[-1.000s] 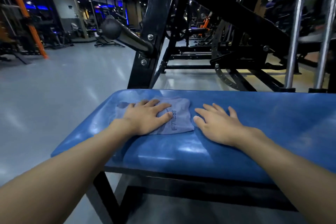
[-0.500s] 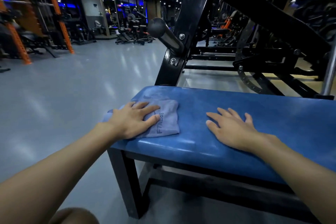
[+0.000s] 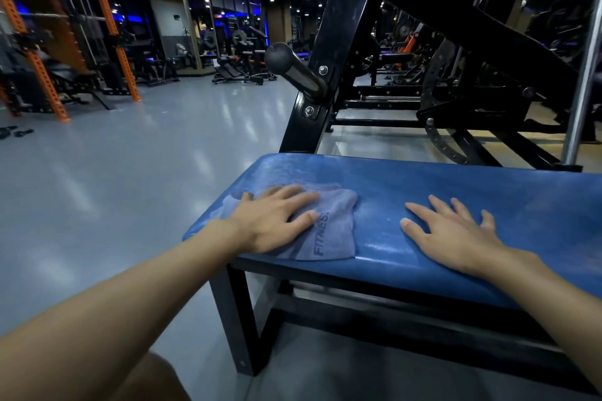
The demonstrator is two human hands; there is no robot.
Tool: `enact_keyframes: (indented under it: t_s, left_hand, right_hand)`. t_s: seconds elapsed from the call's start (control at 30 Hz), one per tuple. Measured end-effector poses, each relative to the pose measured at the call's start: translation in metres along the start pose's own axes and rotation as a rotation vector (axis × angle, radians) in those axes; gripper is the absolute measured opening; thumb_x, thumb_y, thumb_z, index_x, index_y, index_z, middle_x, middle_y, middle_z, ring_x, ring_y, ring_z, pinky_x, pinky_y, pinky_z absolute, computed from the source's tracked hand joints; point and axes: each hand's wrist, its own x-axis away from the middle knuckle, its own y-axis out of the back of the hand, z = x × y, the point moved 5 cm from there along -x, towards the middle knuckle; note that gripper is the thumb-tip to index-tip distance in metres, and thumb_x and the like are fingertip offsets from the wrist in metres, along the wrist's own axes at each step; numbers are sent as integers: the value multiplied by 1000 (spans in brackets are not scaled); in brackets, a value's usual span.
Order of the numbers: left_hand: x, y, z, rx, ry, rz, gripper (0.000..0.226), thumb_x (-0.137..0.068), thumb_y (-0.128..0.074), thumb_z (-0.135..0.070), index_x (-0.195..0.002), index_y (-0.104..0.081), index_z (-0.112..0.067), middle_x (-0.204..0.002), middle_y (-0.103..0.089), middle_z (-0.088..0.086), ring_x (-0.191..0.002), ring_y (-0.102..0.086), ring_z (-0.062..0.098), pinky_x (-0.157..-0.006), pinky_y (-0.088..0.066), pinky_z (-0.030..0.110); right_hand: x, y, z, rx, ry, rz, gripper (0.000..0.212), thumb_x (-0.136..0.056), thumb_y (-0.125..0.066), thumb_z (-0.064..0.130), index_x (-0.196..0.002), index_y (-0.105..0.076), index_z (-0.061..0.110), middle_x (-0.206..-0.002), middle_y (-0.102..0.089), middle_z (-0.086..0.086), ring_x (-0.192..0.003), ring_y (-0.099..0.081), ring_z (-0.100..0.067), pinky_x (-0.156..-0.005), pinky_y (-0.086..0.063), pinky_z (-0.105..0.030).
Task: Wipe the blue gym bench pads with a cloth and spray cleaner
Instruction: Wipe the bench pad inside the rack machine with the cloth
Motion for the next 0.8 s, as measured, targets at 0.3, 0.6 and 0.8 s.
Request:
enact_keyframes:
  t_s: [0.3,0.6,0.8]
  left_hand:
    - [-2,-10,-2,-49,20,-27,72,-81,2,-82,-148,-13,-60,-165,-20,-4,-148,-25,28,-119,-19,52]
    - [-19,-13,-85,-54,-58,-3,68,-86,-6,-78,-149,-19,-57,-164,-21,2,-146,-26,35,-118,-19,53]
    - [-34,-16,-130,-20,-116,22,67,-87,-7,-79,-148,-21,-55,-162,-24,5,-144,-25,40,-116,-19,56]
  right_hand:
    - [1,-4,-1,-30,-6,-18,59,-96,-14,63,-152,-18,46,-165,-7,3,-152,0,-27,-116,1,-60]
    - [15,13,-23,-106,15,-165,53,-103,-16,50,-153,-26,35,-163,-18,8,-151,-1,-13,-117,11,-54]
    - [30,31,-37,-154,-31,-208,52,-103,-22,45,-152,-28,30,-161,-24,7,-151,-4,-13,-119,8,-51]
